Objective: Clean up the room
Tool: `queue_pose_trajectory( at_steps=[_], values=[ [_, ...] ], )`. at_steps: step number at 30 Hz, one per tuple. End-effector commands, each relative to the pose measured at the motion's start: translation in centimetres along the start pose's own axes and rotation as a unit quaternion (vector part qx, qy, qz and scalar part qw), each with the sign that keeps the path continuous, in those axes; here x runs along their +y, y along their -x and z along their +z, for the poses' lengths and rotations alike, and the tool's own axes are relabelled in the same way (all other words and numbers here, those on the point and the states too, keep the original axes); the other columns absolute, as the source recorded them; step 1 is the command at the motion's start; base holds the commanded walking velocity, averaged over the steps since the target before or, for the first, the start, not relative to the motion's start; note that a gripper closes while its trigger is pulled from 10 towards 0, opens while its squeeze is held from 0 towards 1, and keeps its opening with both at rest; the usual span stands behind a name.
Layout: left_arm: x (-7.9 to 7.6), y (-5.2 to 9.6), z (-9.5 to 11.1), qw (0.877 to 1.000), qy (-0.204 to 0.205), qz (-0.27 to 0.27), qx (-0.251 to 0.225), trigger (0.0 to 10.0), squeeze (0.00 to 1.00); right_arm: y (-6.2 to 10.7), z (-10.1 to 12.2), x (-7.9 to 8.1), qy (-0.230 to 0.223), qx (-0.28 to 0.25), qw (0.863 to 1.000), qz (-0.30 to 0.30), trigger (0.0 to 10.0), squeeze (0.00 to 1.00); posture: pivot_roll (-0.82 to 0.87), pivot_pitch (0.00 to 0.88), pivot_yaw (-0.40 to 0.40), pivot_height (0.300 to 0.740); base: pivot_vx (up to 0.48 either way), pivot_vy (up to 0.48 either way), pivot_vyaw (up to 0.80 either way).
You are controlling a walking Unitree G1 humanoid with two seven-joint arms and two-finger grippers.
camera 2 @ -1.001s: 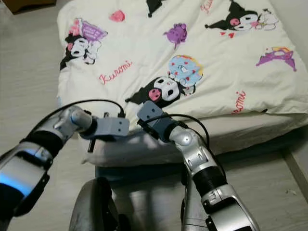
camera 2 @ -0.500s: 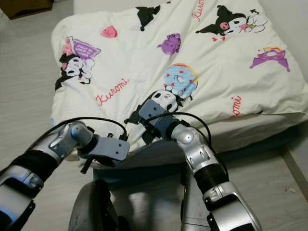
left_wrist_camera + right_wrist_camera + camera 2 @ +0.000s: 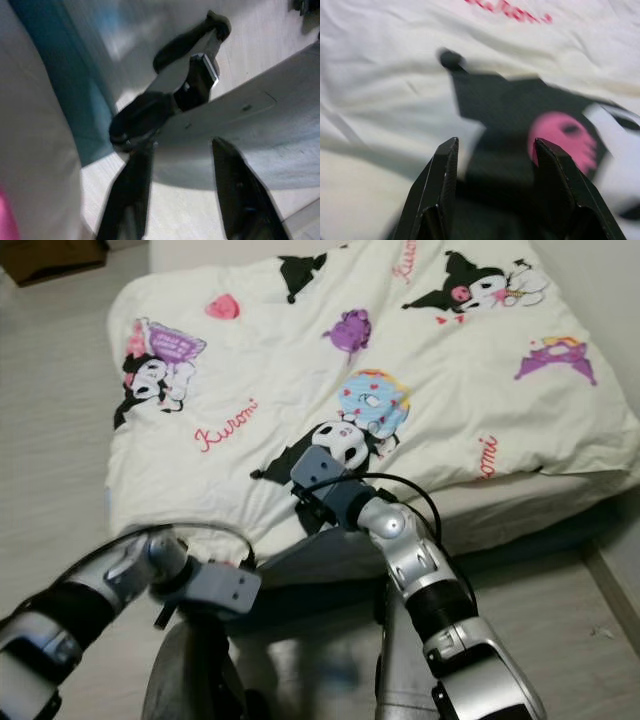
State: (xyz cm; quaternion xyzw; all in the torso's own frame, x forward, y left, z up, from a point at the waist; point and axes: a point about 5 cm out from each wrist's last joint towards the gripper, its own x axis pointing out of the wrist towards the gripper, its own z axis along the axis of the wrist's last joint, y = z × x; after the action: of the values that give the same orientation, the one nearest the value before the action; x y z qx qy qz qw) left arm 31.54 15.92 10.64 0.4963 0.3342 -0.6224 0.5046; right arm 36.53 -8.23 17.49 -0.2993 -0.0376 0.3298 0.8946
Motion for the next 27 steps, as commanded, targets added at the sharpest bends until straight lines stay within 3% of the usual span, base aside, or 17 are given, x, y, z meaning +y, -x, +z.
queue_pose_trajectory(
  at_steps=[1, 2, 4, 7, 9, 10, 11, 12, 14, 15, 16, 17, 19, 21, 22, 26, 27],
  values=[
    [-0.5, 0.1, 0.7, 0.998, 0.022, -0.014, -0.052, 10.0, 0.62, -0.1, -0.5, 0.8, -0.008, 0.003, 1.000, 0.008, 10.0, 0.00, -0.05, 0.397, 0.103, 0.506, 0.000, 0.000, 0.00],
    [-0.5, 0.9, 1.7, 0.994, 0.032, -0.009, -0.107, 10.0, 0.00, -0.1, -0.5, 0.7, -0.010, 0.003, 1.000, 0.006, 10.0, 0.00, -0.05, 0.394, 0.106, 0.506, 0.000, 0.000, 0.00],
    [-0.3, 2.7, 3.1, 0.979, 0.042, 0.018, -0.197, 10.0, 0.00, -0.2, -0.5, 0.8, -0.012, 0.002, 1.000, 0.004, 10.0, 0.00, -0.05, 0.390, 0.104, 0.506, 0.000, 0.000, 0.00],
    [-0.2, 3.7, 3.6, 0.969, 0.052, 0.032, -0.239, 10.0, 0.00, -0.2, -0.5, 0.8, -0.014, 0.001, 1.000, 0.003, 10.0, 0.00, -0.05, 0.386, 0.106, 0.506, 0.000, 0.000, 0.00],
    [0.1, 5.6, 4.4, 0.944, 0.074, 0.072, -0.313, 10.0, 0.00, -0.1, -0.5, 0.8, -0.020, -0.001, 1.000, 0.001, 10.0, 0.00, -0.04, 0.384, 0.110, 0.506, 0.000, 0.000, 0.00],
    [0.6, 6.7, 4.6, 0.921, 0.100, 0.109, -0.361, 10.0, 0.00, 0.0, -0.5, 0.6, -0.026, -0.003, 1.000, -0.005, 10.0, 0.00, -0.03, 0.377, 0.108, 0.506, 0.000, 0.000, 0.00],
    [0.6, 6.7, 4.6, 0.921, 0.100, 0.109, -0.361, 10.0, 0.00, 0.0, -0.5, 0.6, -0.026, -0.003, 1.000, -0.005, 10.0, 0.00, -0.03, 0.377, 0.108, 0.506, 0.000, 0.000, 0.00],
    [1.1, 7.7, 4.6, 0.895, 0.128, 0.144, -0.402, 10.0, 0.00, 0.1, -0.5, 0.3, -0.038, -0.005, 0.999, -0.011, 10.0, 0.00, -0.03, 0.373, 0.104, 0.506, 0.000, 0.000, 0.00],
    [1.1, 7.7, 4.6, 0.895, 0.128, 0.144, -0.402, 10.0, 0.00, 0.1, -0.5, 0.3, -0.038, -0.005, 0.999, -0.011, 10.0, 0.00, -0.03, 0.373, 0.104, 0.506, 0.000, 0.000, 0.00],
    [1.9, 8.6, 4.3, 0.864, 0.164, 0.199, -0.433, 10.0, 0.00, 0.3, -0.8, -0.2, -0.040, 0.001, 0.999, -0.020, 10.0, 0.00, -0.02, 0.371, 0.103, 0.506, 0.000, 0.000, 0.00],
    [1.9, 8.6, 4.3, 0.864, 0.164, 0.199, -0.433, 10.0, 0.00, 0.3, -0.8, -0.2, -0.040, 0.001, 0.999, -0.020, 10.0, 0.00, -0.02, 0.371, 0.103, 0.506, 0.000, 0.000, 0.00],
    [2.5, 9.3, 3.6, 0.830, 0.199, 0.260, -0.451, 10.0, 0.00, 0.8, -1.5, -0.9, -0.029, 0.016, 0.999, -0.029, 10.0, 0.00, -0.02, 0.370, 0.100, 0.506, 0.000, 0.000, 0.00],
    [2.5, 9.3, 3.6, 0.830, 0.199, 0.260, -0.451, 10.0, 0.00, 0.8, -1.5, -0.9, -0.029, 0.016, 0.999, -0.029, 10.0, 0.00, -0.02, 0.370, 0.100, 0.506, 0.000, 0.000, 0.00],
    [2.8, 9.6, 2.5, 0.787, 0.252, 0.341, -0.448, 10.0, 0.00, 1.9, -3.2, -2.4, 0.017, 0.055, 0.997, -0.044, 10.0, 0.00, -0.02, 0.368, 0.095, 0.506, 0.000, 0.000, 0.00],
    [2.8, 9.6, 2.5, 0.787, 0.252, 0.341, -0.448, 10.0, 0.00, 1.9, -3.2, -2.4, 0.017, 0.055, 0.997, -0.044, 10.0, 0.00, -0.02, 0.368, 0.095, 0.506, 0.000, 0.000, 0.00],
    [2.4, 8.9, 1.6, 0.761, 0.284, 0.410, -0.415, 10.0, 0.00, 3.6, -5.2, -4.7, 0.090, 0.109, 0.988, -0.059, 10.0, 0.00, -0.01, 0.373, 0.089, 0.506, 0.000, 0.000, 0.00],
    [2.0, 8.4, 1.8, 0.741, 0.301, 0.430, -0.418, 10.0, 0.00, 4.8, -6.3, -6.3, 0.116, 0.137, 0.981, -0.071, 10.0, 0.00, -0.01, 0.371, 0.086, 0.506, 0.000, 0.000, 0.00]
  ],
)
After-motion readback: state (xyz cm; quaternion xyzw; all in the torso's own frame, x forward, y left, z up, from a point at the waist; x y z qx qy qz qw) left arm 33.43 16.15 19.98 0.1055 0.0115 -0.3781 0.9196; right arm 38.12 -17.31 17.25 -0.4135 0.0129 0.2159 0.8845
